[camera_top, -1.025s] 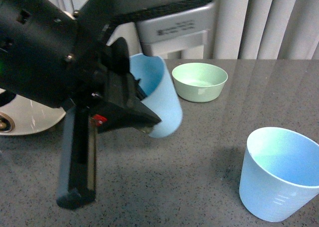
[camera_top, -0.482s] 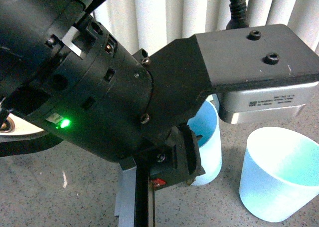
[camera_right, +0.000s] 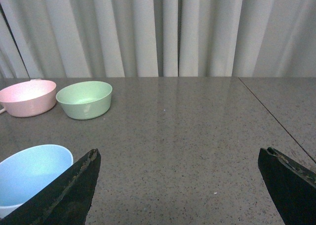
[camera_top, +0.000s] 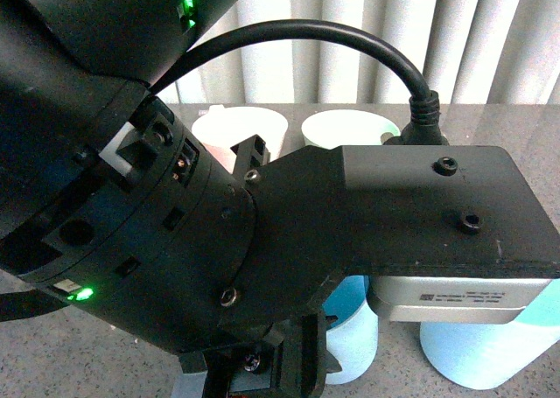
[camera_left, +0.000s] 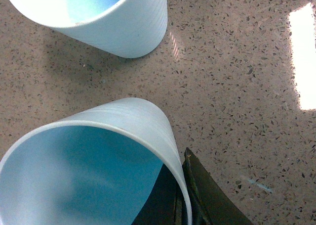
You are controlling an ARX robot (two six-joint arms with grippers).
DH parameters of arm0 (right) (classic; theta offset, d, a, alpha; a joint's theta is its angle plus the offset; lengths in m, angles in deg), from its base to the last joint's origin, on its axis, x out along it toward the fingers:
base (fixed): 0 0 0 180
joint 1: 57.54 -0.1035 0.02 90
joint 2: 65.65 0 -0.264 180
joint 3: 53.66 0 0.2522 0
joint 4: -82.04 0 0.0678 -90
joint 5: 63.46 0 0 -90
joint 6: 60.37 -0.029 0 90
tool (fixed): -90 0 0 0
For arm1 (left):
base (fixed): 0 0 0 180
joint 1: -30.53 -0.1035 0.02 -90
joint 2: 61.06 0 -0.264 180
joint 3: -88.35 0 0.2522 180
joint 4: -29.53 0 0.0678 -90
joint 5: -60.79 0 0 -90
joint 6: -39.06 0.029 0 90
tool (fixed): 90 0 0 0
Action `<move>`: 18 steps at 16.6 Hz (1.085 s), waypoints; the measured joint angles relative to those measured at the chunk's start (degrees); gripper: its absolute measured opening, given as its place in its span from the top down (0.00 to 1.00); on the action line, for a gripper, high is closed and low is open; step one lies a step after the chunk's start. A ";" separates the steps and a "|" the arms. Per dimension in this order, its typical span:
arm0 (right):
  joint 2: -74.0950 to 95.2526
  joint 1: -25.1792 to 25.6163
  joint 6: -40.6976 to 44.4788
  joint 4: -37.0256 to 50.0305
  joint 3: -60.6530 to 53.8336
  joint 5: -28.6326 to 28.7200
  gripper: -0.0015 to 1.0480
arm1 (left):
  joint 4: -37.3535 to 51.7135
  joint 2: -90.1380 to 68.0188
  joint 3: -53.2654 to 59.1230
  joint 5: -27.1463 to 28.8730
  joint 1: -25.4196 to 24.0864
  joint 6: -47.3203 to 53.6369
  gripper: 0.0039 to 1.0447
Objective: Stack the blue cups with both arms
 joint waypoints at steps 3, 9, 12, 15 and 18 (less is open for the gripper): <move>0.00 0.00 0.00 0.00 0.00 0.00 0.06 | 1.57 0.00 0.15 1.22 -0.02 0.09 0.98; 0.00 0.00 0.00 0.00 0.00 0.00 0.06 | 1.88 0.00 0.15 2.19 -0.02 0.61 0.98; 0.00 0.00 0.00 0.00 0.00 0.00 0.06 | 1.68 0.00 0.17 2.36 -0.04 0.90 0.97; 0.00 0.00 0.00 0.00 0.00 0.00 0.06 | 2.32 0.00 0.28 2.73 -0.11 2.23 0.58; 0.00 0.00 0.00 0.00 0.00 0.00 0.06 | 1.55 3.37 -3.21 -4.31 -1.64 -2.21 0.06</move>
